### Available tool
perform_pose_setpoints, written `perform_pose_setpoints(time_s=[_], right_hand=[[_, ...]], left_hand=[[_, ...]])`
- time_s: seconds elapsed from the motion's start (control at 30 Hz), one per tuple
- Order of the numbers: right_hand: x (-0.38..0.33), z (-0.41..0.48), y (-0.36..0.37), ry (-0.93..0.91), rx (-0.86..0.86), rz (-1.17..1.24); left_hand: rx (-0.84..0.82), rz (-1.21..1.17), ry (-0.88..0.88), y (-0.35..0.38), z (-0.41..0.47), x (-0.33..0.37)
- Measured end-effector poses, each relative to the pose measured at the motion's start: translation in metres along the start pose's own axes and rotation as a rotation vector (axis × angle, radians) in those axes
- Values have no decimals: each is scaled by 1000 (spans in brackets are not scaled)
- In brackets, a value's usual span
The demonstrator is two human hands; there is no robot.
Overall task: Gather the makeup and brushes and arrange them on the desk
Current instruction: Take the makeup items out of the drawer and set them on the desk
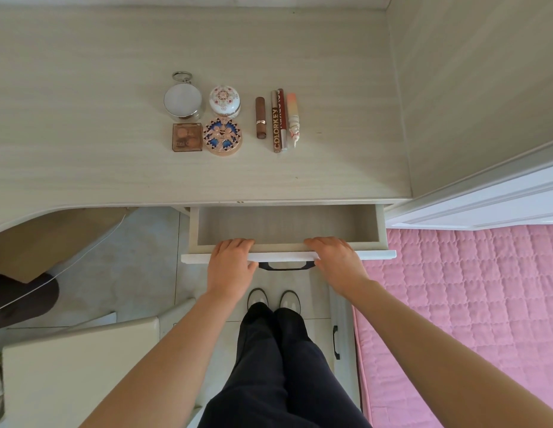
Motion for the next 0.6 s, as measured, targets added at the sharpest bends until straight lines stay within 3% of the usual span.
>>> perform_pose_setpoints(time_s=[0.2,0.3,0.37,0.5,0.6], right_hand=[[-2,-21,-11,11,71,114],[-7,-36,-11,28,100,176],[-5,-43,-8,153,114,283],[12,-47,8,596,65,567],[25,-45,14,922,57,874]], left_hand=[[111,-291,-65,-14,-17,6],[174,-495,-190,-21,-33,8],[136,-711,-424,-16,-40,3],[13,-1276,-1111,6,-50,-15],[-24,-1554,-1313,10,-47,-18]])
Point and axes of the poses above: each hand's wrist, its own z-axis towards the middle knuckle, its own y-axis out of the palm, x = y × z, the point moved 4 cm from there along z, towards the middle knuckle, and after that the axes turned 4 degrees about x, right-handed, at the moved point
